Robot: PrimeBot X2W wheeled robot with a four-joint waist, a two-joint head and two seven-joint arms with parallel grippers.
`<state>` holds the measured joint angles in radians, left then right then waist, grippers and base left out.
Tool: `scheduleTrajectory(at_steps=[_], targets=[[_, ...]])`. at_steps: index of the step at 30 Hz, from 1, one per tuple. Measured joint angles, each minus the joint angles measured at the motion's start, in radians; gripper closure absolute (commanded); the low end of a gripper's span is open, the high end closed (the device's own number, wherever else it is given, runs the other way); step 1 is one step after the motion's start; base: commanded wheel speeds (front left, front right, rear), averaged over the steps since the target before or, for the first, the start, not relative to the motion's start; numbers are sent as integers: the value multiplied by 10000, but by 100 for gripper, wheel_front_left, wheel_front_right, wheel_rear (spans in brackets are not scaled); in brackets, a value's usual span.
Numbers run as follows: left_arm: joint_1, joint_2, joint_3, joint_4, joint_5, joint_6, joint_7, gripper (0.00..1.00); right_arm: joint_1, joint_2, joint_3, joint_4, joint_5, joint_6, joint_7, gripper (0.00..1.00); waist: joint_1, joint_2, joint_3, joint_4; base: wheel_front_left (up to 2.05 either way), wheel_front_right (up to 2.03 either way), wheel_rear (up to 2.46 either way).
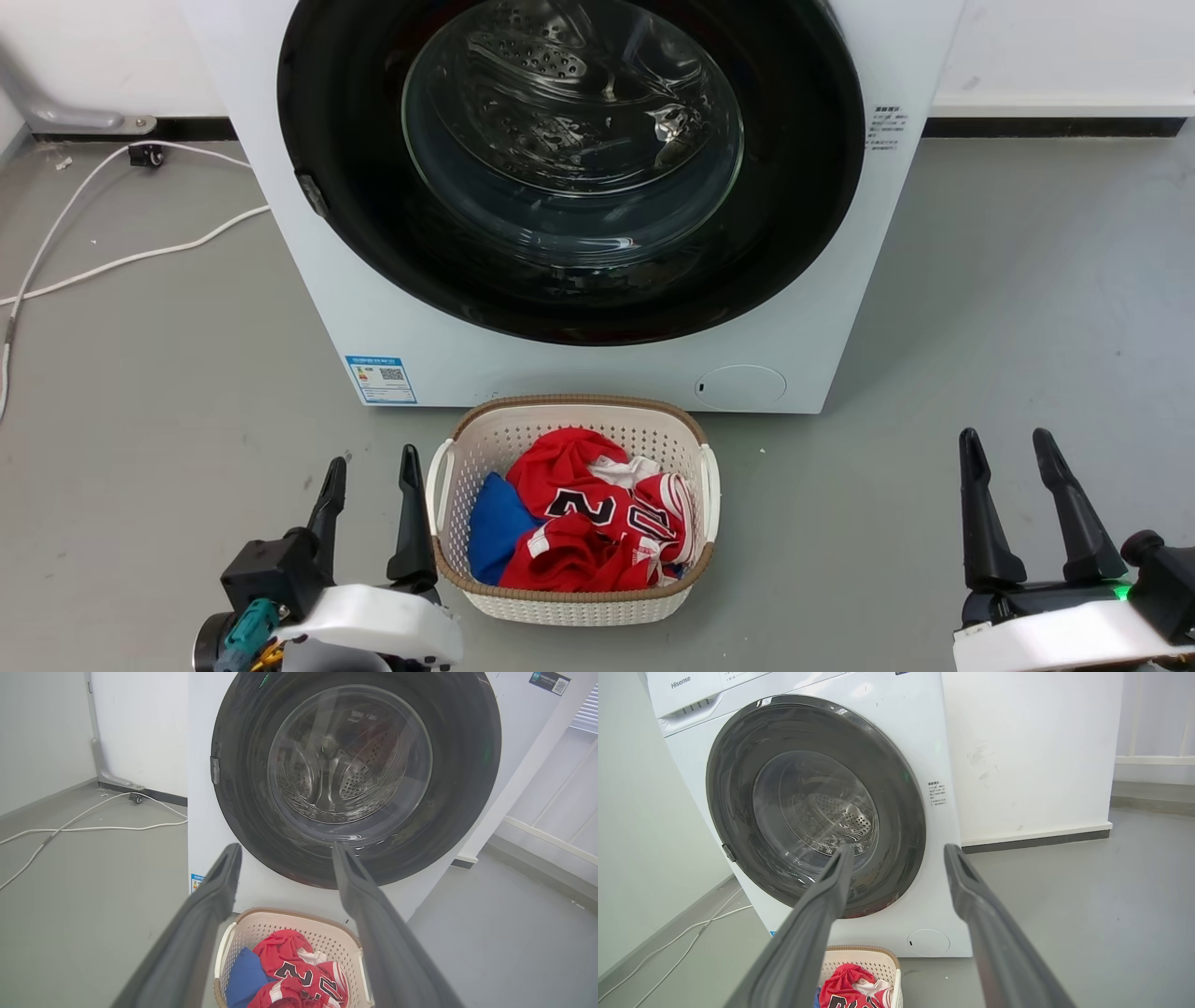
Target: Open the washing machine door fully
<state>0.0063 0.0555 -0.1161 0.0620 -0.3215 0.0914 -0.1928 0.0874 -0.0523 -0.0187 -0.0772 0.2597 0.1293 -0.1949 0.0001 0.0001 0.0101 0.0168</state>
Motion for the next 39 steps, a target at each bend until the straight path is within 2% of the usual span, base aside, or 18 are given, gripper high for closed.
scheduleTrajectory(at_steps=[28,39], targets=[[144,-38,-190,105,2036,203,-550,0,306,0,-81,-263,-1735,15,-525,0,0,0,71,46,0,0,0],[220,-40,-309,151,2462,332,-688,0,371,2,-102,-276,-2180,15,-685,0,0,0,89,51,0,0,0]])
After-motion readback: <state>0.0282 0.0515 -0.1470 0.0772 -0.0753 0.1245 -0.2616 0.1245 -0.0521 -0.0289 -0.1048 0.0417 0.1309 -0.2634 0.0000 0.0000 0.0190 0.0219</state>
